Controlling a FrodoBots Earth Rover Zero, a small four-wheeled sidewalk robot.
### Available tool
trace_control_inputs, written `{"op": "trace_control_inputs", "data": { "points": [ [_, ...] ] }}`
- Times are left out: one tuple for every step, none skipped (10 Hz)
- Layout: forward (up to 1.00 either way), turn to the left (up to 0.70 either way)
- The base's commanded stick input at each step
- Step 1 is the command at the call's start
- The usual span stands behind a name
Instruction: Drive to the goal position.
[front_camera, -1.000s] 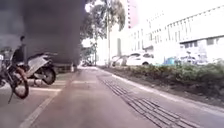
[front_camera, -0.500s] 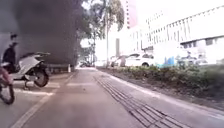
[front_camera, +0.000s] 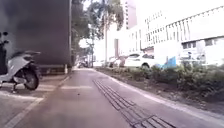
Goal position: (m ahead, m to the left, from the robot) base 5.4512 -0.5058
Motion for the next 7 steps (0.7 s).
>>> {"op": "trace_control_inputs", "data": {
  "points": [
    [0.7, 0.14],
    [0.7, 0.14],
    [0.7, 0.05],
    [0.7, 0.0],
    [0.7, 0.0],
    [0.7, 0.0],
    [0.7, 0.0]
  ]
}}
